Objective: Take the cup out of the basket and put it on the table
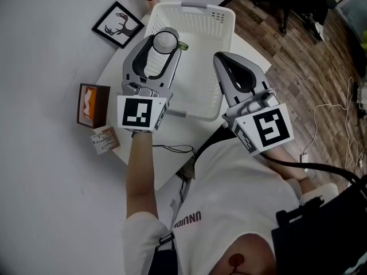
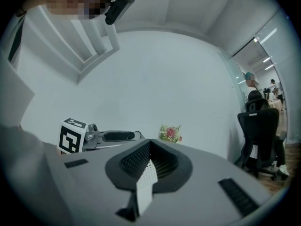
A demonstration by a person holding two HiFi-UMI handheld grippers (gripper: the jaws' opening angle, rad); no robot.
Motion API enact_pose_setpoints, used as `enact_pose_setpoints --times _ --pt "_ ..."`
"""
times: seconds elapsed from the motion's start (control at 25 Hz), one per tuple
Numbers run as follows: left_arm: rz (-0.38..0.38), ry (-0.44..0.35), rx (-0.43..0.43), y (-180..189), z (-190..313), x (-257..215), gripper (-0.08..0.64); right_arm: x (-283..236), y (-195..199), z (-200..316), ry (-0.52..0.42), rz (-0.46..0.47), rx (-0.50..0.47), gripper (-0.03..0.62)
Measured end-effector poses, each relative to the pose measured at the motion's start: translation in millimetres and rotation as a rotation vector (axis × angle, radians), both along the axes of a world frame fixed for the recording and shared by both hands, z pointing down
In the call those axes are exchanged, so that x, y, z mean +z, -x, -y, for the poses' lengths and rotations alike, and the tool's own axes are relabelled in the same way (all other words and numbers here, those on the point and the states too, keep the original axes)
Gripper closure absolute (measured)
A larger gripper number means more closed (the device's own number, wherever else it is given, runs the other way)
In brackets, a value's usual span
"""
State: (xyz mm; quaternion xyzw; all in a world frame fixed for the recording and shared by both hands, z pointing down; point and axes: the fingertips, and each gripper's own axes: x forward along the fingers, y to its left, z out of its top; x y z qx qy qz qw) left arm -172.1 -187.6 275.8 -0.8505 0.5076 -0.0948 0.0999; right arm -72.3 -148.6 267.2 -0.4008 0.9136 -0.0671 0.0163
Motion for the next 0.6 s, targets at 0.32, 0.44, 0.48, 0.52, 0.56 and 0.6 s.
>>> enact_pose_setpoints --times 0.32,0.44,0.48,0.52,0.56,0.6 --pt "-0.010 -0.039 -0.008 0.9 -7.0 -11.8 0.310 -1.3 1.9 -2.0 -0.009 -0.001 -0.009 0.574" --pt "-0.016 -0.050 -0.012 2.3 -8.3 -15.6 0.310 -0.7 4.0 -2.2 -0.009 -0.007 -0.013 0.574" --pt "-0.018 -0.052 -0.013 2.6 -8.7 -16.6 0.310 -0.5 4.5 -2.4 -0.009 -0.008 -0.014 0.574" --pt "-0.018 -0.055 -0.013 2.9 -9.1 -17.6 0.310 -0.4 4.9 -2.6 -0.009 -0.010 -0.015 0.574" --pt "-0.018 -0.059 -0.013 3.1 -9.5 -18.8 0.310 -0.5 5.4 -2.7 -0.010 -0.012 -0.017 0.574" --pt "-0.017 -0.063 -0.013 3.3 -10.0 -20.3 0.310 -0.6 5.9 -2.9 -0.011 -0.014 -0.019 0.574"
